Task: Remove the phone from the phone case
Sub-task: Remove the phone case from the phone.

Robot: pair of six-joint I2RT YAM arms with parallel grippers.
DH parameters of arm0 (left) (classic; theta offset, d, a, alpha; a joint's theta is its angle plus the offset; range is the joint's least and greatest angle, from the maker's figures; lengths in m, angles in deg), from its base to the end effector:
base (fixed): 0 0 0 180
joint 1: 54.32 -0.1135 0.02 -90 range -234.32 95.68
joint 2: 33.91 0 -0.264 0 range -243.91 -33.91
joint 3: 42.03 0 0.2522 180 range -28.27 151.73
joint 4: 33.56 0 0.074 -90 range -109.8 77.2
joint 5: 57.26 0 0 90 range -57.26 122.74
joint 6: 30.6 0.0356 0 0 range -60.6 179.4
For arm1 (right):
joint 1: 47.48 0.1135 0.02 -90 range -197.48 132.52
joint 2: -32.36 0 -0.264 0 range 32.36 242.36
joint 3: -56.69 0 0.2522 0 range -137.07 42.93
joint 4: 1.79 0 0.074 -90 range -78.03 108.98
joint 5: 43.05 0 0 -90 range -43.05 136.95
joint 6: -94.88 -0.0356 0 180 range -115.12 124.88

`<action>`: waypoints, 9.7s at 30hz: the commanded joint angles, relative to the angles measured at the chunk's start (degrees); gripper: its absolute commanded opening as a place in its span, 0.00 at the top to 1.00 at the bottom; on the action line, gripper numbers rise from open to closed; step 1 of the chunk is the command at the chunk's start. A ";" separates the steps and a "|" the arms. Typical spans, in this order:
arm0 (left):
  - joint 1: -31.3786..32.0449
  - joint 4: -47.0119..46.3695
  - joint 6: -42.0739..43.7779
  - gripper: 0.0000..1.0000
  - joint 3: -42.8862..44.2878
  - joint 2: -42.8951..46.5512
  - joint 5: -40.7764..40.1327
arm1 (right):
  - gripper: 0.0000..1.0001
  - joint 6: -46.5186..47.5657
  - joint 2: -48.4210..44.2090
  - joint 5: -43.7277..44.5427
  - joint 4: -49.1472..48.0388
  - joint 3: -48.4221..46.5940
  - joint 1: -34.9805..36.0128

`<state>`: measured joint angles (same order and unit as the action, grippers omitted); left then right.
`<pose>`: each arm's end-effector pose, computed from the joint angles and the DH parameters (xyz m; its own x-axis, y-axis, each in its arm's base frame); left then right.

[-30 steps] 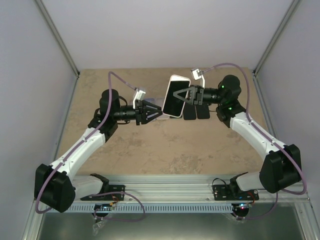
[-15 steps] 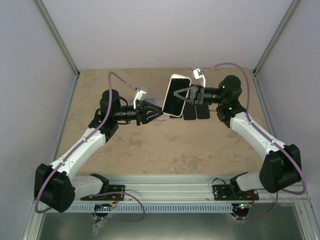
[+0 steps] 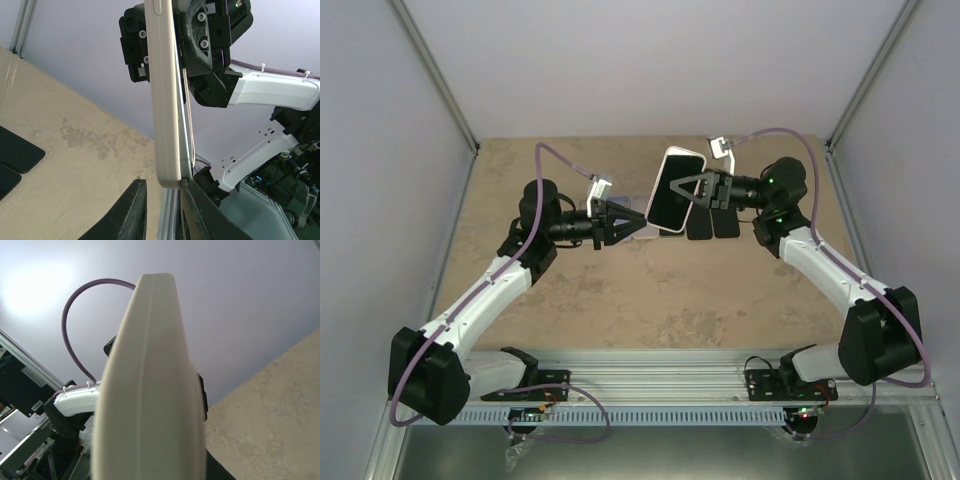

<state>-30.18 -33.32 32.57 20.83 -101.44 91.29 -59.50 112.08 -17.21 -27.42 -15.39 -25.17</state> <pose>0.2273 -0.1351 0.3290 -0.5161 -0.0268 -0.8561 0.8473 0.1305 -0.5148 0.2728 0.1466 0.3674 -0.7397 0.1213 -0.6619 -0.6716 -0.0719 0.7374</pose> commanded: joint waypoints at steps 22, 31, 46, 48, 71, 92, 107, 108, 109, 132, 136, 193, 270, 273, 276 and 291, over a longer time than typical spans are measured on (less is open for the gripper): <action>-0.50 2.18 0.50 0.80 -0.56 -3.85 -9.38 | 0.99 -14.33 -0.93 -4.82 -20.46 0.49 3.12; -0.50 2.24 0.02 0.81 0.38 -5.29 -9.93 | 0.99 -16.82 -0.98 -5.71 -24.70 0.95 5.39; -0.58 -0.54 -1.70 0.80 1.06 -5.77 -7.58 | 1.00 -17.67 -0.72 -7.41 -27.86 2.60 9.62; -0.66 -1.50 -2.27 0.79 1.09 -5.78 -6.85 | 0.99 -17.16 -0.63 -7.64 -27.65 2.87 9.97; -0.41 -3.72 -3.10 0.91 1.94 -2.57 -1.81 | 0.99 16.86 0.33 -8.27 11.05 -0.45 12.43; -0.75 -6.86 -5.67 1.00 -1.40 -1.29 -1.78 | 0.55 16.11 -2.64 -6.57 14.24 -3.30 0.70; -0.76 -6.81 -5.25 1.00 -0.55 -1.34 -0.98 | 0.99 13.32 -1.10 -6.33 11.36 -2.58 2.14; -0.76 -6.59 -5.14 1.00 -0.33 -1.37 -1.04 | 0.99 13.70 -1.01 -6.37 11.81 -2.58 2.39; -0.76 -6.33 -4.97 0.97 0.01 -1.44 -1.15 | 0.99 14.20 -0.98 -6.41 12.42 -2.65 2.63; -0.68 -9.35 -8.51 0.63 3.04 -3.22 -0.01 | 0.99 24.52 1.57 -5.89 23.25 -2.01 11.27; -0.67 -8.74 -8.01 0.67 3.06 -3.23 -0.46 | 0.99 24.91 2.00 -5.99 23.84 -2.52 11.63; -4.72 -11.97 -33.20 1.00 -1.28 -8.82 -12.93 | 0.32 86.89 1.83 59.00 55.83 -17.78 26.27; -5.24 -17.14 -40.41 1.00 -5.35 -9.11 -10.61 | 1.00 114.41 7.72 92.32 19.83 -5.41 33.78; -5.24 -16.08 -39.27 1.00 -5.33 -9.19 -10.84 | 1.00 111.38 7.12 90.95 23.31 -7.27 33.32; -5.24 -14.26 -37.56 1.00 -5.25 -9.40 -11.62 | 0.99 108.38 6.57 88.91 27.70 -9.14 32.55; -5.24 -11.98 -35.43 1.00 -4.54 -10.77 -12.55 | 0.99 105.84 4.69 86.41 30.80 -11.32 27.90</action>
<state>-36.01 -44.97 -9.79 15.96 -112.83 74.26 48.19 119.75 63.86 6.15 -23.04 7.09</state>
